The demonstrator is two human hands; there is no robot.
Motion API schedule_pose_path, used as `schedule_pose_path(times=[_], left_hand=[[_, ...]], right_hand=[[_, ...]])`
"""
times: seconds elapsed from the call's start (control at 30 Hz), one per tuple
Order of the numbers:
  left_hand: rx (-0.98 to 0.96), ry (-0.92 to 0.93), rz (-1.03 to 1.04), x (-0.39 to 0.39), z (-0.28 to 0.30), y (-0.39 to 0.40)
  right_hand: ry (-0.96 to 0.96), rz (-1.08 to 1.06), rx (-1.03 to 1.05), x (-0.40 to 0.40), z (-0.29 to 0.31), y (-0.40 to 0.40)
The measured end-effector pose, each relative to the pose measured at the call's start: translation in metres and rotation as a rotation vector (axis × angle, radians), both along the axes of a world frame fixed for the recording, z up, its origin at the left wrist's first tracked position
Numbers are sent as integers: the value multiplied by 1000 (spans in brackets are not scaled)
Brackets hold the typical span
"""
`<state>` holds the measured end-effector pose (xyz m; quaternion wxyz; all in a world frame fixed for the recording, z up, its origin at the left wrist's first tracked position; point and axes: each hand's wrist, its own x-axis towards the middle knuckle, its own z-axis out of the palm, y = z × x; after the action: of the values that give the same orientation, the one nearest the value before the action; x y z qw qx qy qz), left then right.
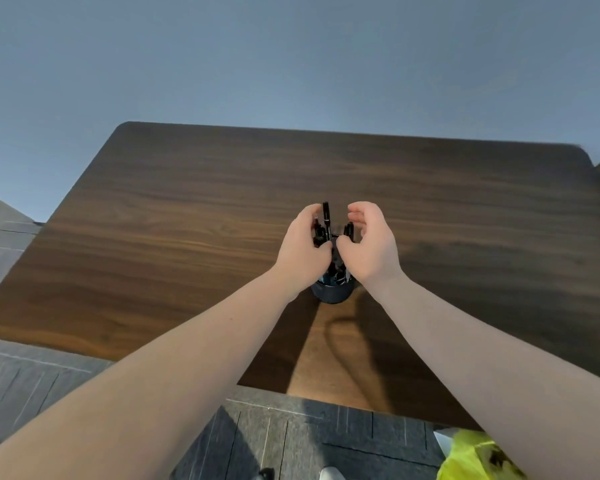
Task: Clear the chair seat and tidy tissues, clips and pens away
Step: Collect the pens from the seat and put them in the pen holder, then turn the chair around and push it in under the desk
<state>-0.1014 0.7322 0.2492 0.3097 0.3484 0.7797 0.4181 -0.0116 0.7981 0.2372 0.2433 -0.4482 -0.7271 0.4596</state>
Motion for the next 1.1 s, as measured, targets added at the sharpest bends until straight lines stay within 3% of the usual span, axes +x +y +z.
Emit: schedule_pose_path(times=[0.13, 0.53, 0.73, 1.1], left_hand=[[-123, 102, -77, -4, 14, -17], [-360, 215, -57, -5, 63, -169], [-405, 237, 12, 33, 79, -305], [-514, 348, 201, 162, 98, -615]], right_hand=[[-84, 61, 166, 9, 6, -7], [-192, 291, 289, 26, 54, -103], [-227, 466, 349, 48, 72, -220], [-301, 903, 421, 132, 97, -506]])
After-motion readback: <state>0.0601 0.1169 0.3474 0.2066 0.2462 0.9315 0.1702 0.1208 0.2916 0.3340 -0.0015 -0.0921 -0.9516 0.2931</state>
